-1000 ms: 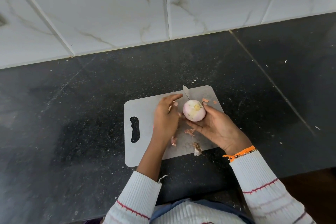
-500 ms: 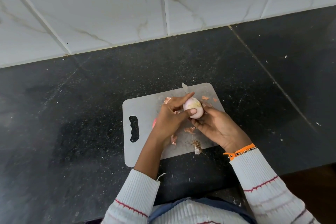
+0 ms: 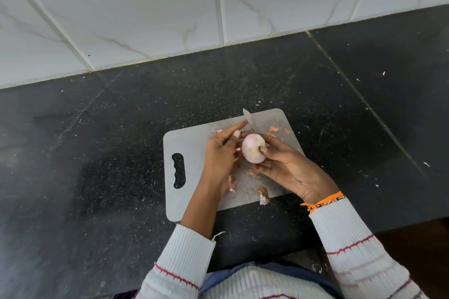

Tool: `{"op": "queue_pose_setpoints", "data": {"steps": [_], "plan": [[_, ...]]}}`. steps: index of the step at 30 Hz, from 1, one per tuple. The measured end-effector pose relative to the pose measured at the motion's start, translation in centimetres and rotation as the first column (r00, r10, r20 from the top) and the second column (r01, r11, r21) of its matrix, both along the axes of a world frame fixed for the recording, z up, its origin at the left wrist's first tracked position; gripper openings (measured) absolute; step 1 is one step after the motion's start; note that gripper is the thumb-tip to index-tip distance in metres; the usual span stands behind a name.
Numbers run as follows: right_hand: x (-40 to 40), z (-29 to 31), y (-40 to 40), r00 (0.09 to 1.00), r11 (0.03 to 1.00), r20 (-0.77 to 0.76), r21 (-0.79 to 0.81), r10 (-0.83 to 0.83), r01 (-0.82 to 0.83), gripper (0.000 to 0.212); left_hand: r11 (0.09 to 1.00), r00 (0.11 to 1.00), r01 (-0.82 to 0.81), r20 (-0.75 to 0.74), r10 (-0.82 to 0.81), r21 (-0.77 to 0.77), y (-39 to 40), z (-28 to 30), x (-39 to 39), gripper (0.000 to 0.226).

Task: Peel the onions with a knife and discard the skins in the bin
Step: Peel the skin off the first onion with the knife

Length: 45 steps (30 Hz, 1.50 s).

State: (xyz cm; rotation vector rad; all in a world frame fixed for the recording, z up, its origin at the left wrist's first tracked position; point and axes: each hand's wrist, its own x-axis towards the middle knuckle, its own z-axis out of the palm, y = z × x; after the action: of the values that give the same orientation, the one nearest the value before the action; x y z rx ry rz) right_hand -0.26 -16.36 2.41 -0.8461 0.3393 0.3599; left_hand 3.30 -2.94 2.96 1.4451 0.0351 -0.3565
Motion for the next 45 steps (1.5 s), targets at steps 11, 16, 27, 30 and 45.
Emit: {"op": "queue_pose_setpoints", "data": {"steps": [11, 16, 27, 30, 45], "plan": [[0.1, 0.4, 0.1, 1.000, 0.994, -0.019, 0.111, 0.000, 0.002, 0.039, 0.998, 0.998, 0.063, 0.021, -0.063, -0.007, 0.4, 0.6, -0.1, 0.027], [0.0, 0.3, -0.1, 0.998, 1.000, -0.062, 0.002, -0.023, 0.023, 0.042, 1.000, 0.999, 0.030, 0.020, -0.030, -0.002, 0.2, 0.7, -0.4, 0.023], [0.0, 0.7, 0.3, 0.995, 0.996, -0.033, 0.022, -0.091, 0.092, 0.037, 0.989, 0.982, 0.145, 0.117, -0.148, 0.039, 0.5, 0.6, -0.3, 0.041], [0.0, 0.7, 0.3, 0.993, 0.995, -0.061, -0.017, -0.101, 0.101, 0.038, 0.994, 0.986, 0.109, 0.124, -0.107, -0.010, 0.7, 0.6, -0.2, 0.040], [0.0, 1.0, 1.3, 0.976, 0.979, -0.096, -0.077, -0.193, 0.186, 0.034, 0.948, 0.937, 0.319, 0.149, -0.317, 0.008, 0.9, 0.7, -0.9, 0.056]]}}
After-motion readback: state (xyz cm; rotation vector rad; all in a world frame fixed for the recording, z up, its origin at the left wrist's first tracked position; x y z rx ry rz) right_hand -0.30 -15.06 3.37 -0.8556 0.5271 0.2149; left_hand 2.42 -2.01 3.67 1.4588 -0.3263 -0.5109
